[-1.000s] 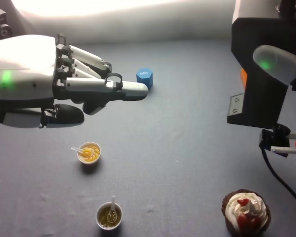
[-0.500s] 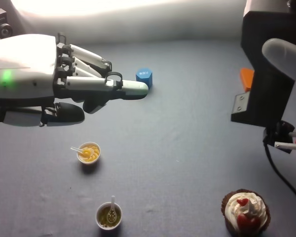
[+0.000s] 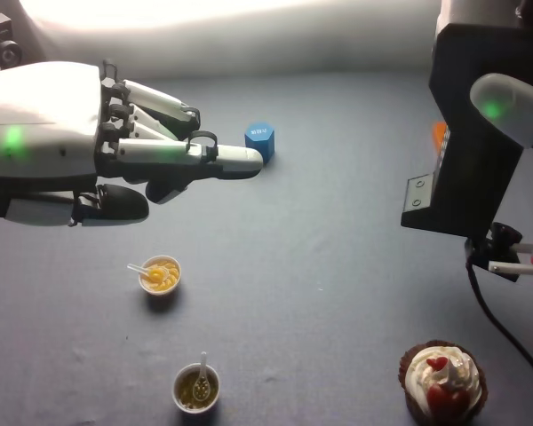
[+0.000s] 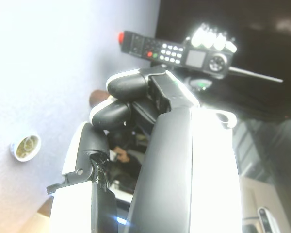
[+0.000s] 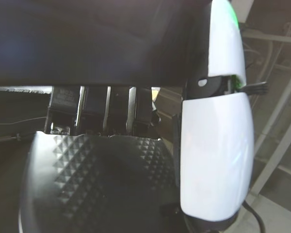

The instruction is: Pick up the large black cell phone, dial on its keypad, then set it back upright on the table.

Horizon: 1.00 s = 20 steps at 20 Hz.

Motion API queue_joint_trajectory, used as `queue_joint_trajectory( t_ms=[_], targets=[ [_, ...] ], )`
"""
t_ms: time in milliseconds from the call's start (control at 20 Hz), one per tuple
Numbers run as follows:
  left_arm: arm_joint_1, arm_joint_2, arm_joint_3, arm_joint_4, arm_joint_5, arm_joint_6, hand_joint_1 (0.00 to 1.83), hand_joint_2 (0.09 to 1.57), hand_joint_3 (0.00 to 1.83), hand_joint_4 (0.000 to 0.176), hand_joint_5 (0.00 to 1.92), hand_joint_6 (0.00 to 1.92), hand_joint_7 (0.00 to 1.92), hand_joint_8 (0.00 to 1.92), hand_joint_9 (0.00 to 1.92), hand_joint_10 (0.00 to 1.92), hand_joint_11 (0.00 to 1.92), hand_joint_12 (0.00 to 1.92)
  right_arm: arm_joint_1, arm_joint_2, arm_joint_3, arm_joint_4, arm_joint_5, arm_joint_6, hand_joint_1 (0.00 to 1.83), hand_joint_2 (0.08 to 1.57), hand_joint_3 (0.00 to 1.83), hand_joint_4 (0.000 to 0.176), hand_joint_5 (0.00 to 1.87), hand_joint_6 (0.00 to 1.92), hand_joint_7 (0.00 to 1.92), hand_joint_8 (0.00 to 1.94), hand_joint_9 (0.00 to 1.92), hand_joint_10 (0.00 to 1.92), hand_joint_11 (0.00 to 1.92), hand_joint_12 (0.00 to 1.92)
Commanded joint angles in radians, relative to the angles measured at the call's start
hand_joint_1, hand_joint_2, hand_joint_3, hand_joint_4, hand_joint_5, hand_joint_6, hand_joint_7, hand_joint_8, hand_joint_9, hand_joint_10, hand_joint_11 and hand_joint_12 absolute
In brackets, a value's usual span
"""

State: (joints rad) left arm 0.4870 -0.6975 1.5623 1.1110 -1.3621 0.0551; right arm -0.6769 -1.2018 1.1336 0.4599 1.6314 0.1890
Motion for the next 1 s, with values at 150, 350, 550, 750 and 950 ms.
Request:
queue_joint_trajectory(
  t_ms=[150,350,550,750,950],
  targets=[
    [-0.019,-0.001,0.003,-0.082,-0.078,0.015,1.29,1.3,0.04,0.004,0.01,0.0,0.59,1.69,0.79,1.92,0.47,1.92,-0.019,0.004,0.029,-0.039,0.132,0.045,1.48,1.16,0.0,0.0,0.79,1.1,0.77,1.12,0.84,1.2,0.8,1.58],
    [-0.015,-0.001,0.006,-0.075,-0.081,0.026,1.28,1.31,0.04,0.0,0.06,0.01,0.58,1.7,0.72,1.92,0.47,1.92,-0.033,-0.003,0.05,-0.059,0.132,0.088,1.48,1.15,0.0,0.0,0.81,1.09,0.78,1.1,0.87,1.14,0.81,1.56],
    [-0.016,-0.002,0.012,-0.075,-0.081,0.03,1.28,1.31,0.03,0.003,0.17,0.02,0.59,1.69,0.69,1.92,0.5,1.92,-0.047,-0.008,0.073,-0.064,0.132,0.132,1.48,1.16,0.0,0.0,0.8,1.09,0.77,1.12,0.85,1.19,0.78,1.59],
    [-0.011,-0.003,0.015,-0.073,-0.09,0.032,1.05,1.28,0.01,0.0,0.21,0.01,0.66,1.92,0.8,1.92,0.6,1.92,-0.056,-0.015,0.101,-0.071,0.132,0.167,1.48,1.16,0.0,0.0,0.83,1.08,0.77,1.1,0.82,1.22,0.76,1.61],
    [-0.011,-0.006,0.02,-0.072,-0.09,0.038,0.84,1.31,0.0,0.0,0.34,0.01,0.65,1.74,0.68,1.92,0.64,1.92,-0.061,-0.023,0.121,-0.071,0.132,0.192,1.48,1.16,0.0,0.0,0.81,1.08,0.77,1.1,0.84,1.2,0.79,1.59]
  ],
)
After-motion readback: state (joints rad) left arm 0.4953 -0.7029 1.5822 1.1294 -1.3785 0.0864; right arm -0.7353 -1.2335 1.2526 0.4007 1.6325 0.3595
